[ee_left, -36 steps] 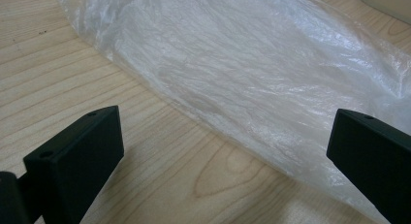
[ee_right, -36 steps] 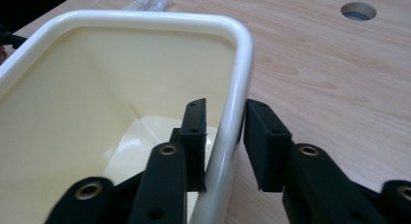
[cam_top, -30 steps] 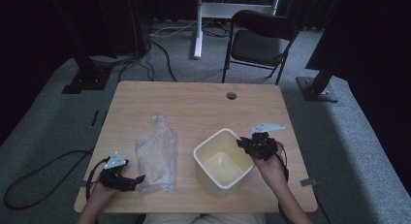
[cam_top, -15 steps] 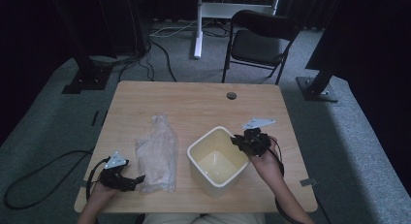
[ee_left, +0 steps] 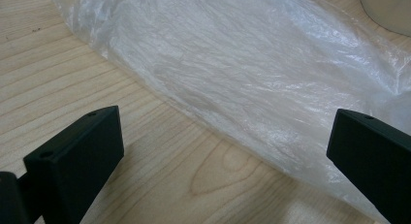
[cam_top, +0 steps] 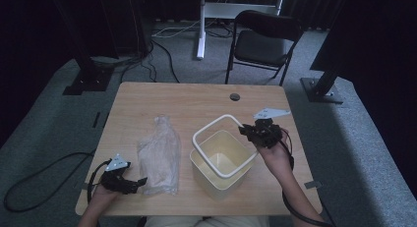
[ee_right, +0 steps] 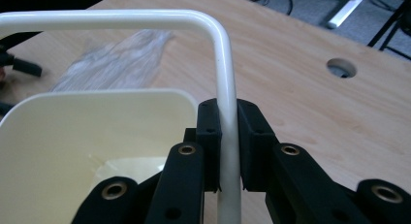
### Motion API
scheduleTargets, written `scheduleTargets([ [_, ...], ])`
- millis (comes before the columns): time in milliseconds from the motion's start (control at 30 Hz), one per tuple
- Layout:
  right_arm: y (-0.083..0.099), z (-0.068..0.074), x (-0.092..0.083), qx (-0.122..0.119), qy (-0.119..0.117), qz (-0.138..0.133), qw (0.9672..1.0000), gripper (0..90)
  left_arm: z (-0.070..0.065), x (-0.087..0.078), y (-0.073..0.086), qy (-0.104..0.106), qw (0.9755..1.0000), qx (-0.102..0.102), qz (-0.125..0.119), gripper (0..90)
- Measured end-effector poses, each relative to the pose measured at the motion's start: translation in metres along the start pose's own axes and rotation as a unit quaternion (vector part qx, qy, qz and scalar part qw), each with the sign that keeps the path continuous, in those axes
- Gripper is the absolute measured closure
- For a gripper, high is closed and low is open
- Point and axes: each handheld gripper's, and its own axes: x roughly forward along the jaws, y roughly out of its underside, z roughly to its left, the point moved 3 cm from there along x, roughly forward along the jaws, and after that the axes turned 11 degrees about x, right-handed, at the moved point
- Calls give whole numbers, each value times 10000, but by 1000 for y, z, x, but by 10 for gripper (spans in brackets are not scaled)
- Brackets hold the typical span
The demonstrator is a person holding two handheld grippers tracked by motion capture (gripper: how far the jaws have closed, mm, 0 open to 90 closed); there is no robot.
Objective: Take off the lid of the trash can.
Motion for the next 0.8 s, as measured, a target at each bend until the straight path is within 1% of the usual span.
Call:
scheduleTargets([
  [67, -5, -5, -2, 47, 64, -87, 9999, 811, 0, 0, 0, 12, 10000, 30, 19, 2],
  [133, -11, -11, -3, 142, 134, -156, 9997, 811, -1, 1, 0, 5, 10000, 73, 24, 2],
  [333, -22, -38, -5, 446, 436, -296, 9976, 811, -2, -1, -1, -16, 9999, 144, -89, 2],
  [467, -23, -57, -7, 659, 672, -353, 9949, 810, -2, -4, -2, -125, 9994, 129, -305, 2],
  [600, -21, -77, -7, 853, 898, -329, 9918, 811, -2, -5, -3, -189, 9986, 194, -450, 2],
  [700, -18, -94, -6, 1043, 1038, -322, 9886, 810, -5, -5, -3, -248, 9980, 363, -458, 2],
  [733, -16, -99, -5, 1107, 1090, -314, 9874, 810, -6, -4, -4, -237, 9978, 424, -450, 2],
  [800, -12, -110, -4, 1249, 1150, -305, 9850, 810, -7, -4, -4, -213, 9977, 454, -450, 2],
])
